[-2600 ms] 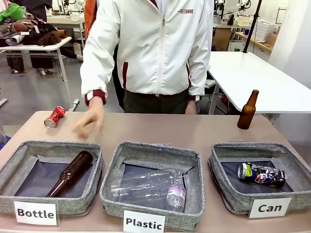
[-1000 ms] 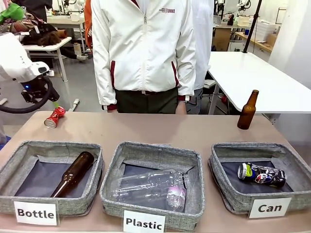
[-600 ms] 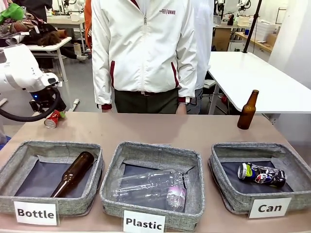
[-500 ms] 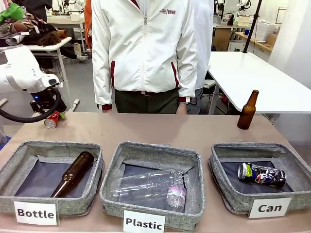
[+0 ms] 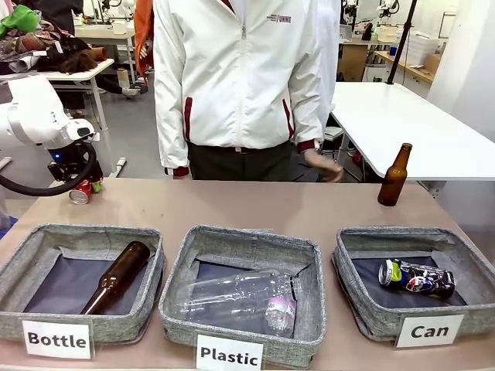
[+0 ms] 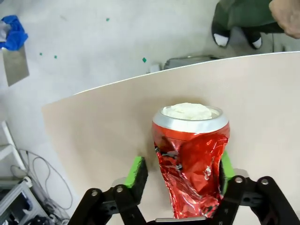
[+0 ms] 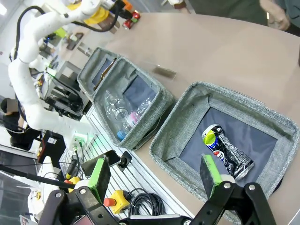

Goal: Sort the can waste into the basket.
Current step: Pick up the can waste from the table and place it in the right Fabric basket.

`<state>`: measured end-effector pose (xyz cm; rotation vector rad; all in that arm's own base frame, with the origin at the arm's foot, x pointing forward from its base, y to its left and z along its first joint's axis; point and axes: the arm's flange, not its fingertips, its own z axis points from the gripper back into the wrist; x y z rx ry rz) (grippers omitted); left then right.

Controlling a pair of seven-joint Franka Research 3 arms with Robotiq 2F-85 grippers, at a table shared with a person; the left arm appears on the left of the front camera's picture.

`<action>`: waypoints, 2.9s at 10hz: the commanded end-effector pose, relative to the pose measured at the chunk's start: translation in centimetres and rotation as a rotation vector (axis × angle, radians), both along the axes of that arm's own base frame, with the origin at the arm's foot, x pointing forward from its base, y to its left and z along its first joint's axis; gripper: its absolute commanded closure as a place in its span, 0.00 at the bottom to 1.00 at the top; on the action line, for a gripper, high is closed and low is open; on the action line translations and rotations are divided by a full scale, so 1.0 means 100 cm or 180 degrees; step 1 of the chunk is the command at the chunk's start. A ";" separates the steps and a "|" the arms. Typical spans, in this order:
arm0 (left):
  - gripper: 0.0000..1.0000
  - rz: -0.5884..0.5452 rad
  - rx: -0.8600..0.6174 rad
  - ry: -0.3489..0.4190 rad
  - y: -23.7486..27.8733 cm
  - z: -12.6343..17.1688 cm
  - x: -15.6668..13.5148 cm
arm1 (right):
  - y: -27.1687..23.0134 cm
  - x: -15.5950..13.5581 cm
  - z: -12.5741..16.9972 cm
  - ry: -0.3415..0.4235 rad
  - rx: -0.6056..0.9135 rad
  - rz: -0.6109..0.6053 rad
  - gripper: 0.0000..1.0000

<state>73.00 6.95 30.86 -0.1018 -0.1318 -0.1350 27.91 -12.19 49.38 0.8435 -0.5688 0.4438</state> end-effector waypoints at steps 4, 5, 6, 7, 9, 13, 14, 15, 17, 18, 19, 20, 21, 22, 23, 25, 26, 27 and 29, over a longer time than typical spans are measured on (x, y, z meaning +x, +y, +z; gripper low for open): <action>1.00 -0.0014 -0.0053 0.0006 -0.008 0.015 -0.029 | -0.002 0.000 0.001 -0.0069 -0.0012 0.0047 0.00; 1.00 -0.0046 -0.0105 -0.0005 -0.010 0.022 -0.035 | -0.002 0.000 0.001 -0.0069 -0.0012 0.0047 0.00; 1.00 -0.0036 -0.0116 -0.0044 -0.010 0.032 -0.042 | -0.002 0.000 0.001 -0.0069 -0.0012 0.0047 0.00; 1.00 0.0008 -0.0100 -0.0100 -0.009 0.043 -0.048 | -0.002 0.000 0.001 -0.0069 -0.0012 0.0047 0.00; 1.00 0.0030 -0.0186 -0.0171 -0.002 0.091 -0.076 | -0.002 0.000 0.001 -0.0069 -0.0012 0.0047 0.00; 1.00 -0.1036 -0.0557 -0.0155 -0.001 0.189 -0.254 | -0.002 0.000 0.001 -0.0069 -0.0012 0.0047 0.00; 1.00 -0.1420 -0.0572 -0.0369 -0.007 0.183 -0.283 | -0.002 0.000 0.001 -0.0069 -0.0012 0.0047 0.00; 1.00 -0.1723 -0.0611 -0.0461 -0.013 0.178 -0.296 | -0.002 0.000 0.001 -0.0069 -0.0012 0.0047 0.00; 1.00 -0.1411 -0.0520 -0.0293 -0.014 0.197 -0.285 | -0.002 0.000 0.001 -0.0069 -0.0012 0.0047 0.00; 1.00 -0.1411 -0.0520 -0.0293 -0.014 0.197 -0.285 | -0.002 0.000 0.001 -0.0069 -0.0012 0.0047 0.00; 1.00 -0.1411 -0.0520 -0.0293 -0.014 0.197 -0.285 | -0.002 0.000 0.001 -0.0069 -0.0012 0.0047 0.00; 1.00 -0.1411 -0.0520 -0.0293 -0.014 0.197 -0.285 | -0.002 0.000 0.001 -0.0069 -0.0012 0.0047 0.00; 0.74 -0.1520 -0.0547 -0.0354 -0.014 0.191 -0.295 | -0.002 0.000 0.001 -0.0069 -0.0012 0.0047 0.00; 0.74 -0.1879 -0.0676 -0.0553 -0.050 0.194 -0.293 | -0.002 0.000 0.001 -0.0069 -0.0012 0.0047 0.00; 0.74 -0.2245 -0.0420 -0.0688 -0.112 0.208 -0.299 | -0.002 0.000 0.001 -0.0069 -0.0012 0.0047 0.00; 0.74 -0.2387 -0.0203 -0.0806 -0.103 0.239 -0.299 | -0.002 0.000 0.001 -0.0069 -0.0012 0.0047 0.00; 0.74 -0.2297 -0.0228 -0.0751 -0.049 0.246 -0.307 | -0.002 0.000 0.001 -0.0069 -0.0012 0.0047 0.00; 0.74 -0.2255 -0.0407 -0.0819 0.009 0.244 -0.341 | -0.002 0.000 0.001 -0.0069 -0.0012 0.0047 0.00; 0.74 -0.2074 -0.0564 -0.1180 0.089 0.241 -0.425 | -0.002 0.000 0.001 -0.0069 -0.0012 0.0047 0.00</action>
